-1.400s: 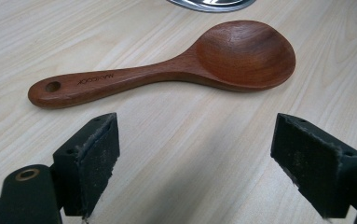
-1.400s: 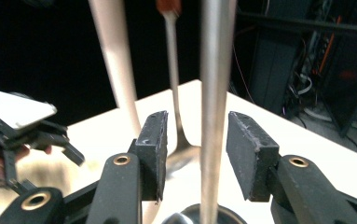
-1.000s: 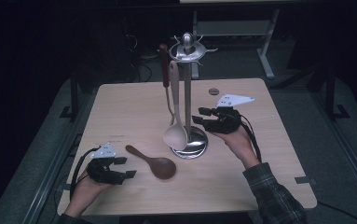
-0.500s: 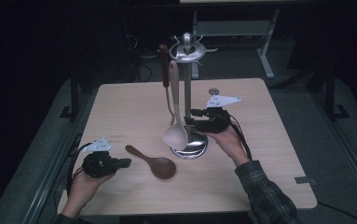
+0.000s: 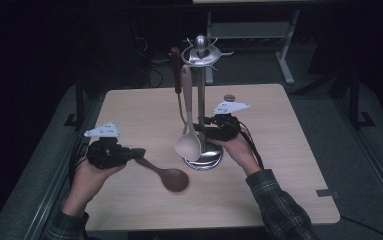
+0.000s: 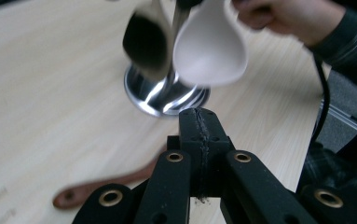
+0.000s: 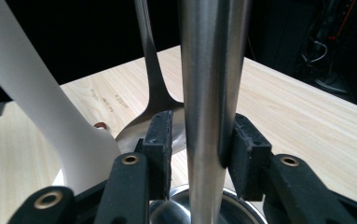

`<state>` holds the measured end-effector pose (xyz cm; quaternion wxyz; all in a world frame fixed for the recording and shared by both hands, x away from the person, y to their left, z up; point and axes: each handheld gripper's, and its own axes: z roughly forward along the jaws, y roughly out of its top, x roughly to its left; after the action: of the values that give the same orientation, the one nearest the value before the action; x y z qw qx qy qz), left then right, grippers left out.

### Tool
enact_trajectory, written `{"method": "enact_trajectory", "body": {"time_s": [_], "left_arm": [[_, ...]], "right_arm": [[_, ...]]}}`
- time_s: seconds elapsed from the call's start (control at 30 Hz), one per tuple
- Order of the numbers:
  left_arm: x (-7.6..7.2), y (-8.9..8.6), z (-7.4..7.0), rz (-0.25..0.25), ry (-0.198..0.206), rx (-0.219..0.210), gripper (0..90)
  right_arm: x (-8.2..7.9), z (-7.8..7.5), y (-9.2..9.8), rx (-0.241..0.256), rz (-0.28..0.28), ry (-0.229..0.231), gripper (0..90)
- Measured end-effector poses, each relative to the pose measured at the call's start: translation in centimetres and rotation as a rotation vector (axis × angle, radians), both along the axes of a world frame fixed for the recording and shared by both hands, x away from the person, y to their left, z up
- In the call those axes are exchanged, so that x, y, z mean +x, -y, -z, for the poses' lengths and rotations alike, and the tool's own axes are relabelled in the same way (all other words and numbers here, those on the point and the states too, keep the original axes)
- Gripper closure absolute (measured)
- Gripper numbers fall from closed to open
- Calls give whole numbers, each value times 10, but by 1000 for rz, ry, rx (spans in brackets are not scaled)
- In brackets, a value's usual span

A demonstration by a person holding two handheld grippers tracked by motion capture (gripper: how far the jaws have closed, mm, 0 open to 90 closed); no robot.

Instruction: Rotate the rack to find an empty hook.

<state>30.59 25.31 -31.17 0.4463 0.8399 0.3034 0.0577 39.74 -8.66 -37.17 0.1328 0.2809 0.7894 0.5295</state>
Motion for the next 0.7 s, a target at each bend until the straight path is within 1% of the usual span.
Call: {"method": "enact_trajectory", "body": {"time_s": [0.1,0.3,0.33,0.37,0.5,0.53,0.7], "left_arm": [[7,5,-17,12,22,-9,900],[20,14,-44,38,53,-21,900],[20,14,-44,38,53,-21,900],[24,17,-53,50,61,-25,900],[31,24,-71,67,79,-32,900],[33,25,-76,76,90,-30,900],[42,34,-99,104,109,-39,900]], "right_arm": [[0,0,1,-4,13,6,703],[-2,0,0,-26,17,31,719],[-2,0,0,-26,17,31,719],[-2,0,0,-31,18,40,721],[-2,0,0,-31,20,45,723],[-2,0,0,-31,20,45,724],[-2,0,0,-31,19,47,725]]}}
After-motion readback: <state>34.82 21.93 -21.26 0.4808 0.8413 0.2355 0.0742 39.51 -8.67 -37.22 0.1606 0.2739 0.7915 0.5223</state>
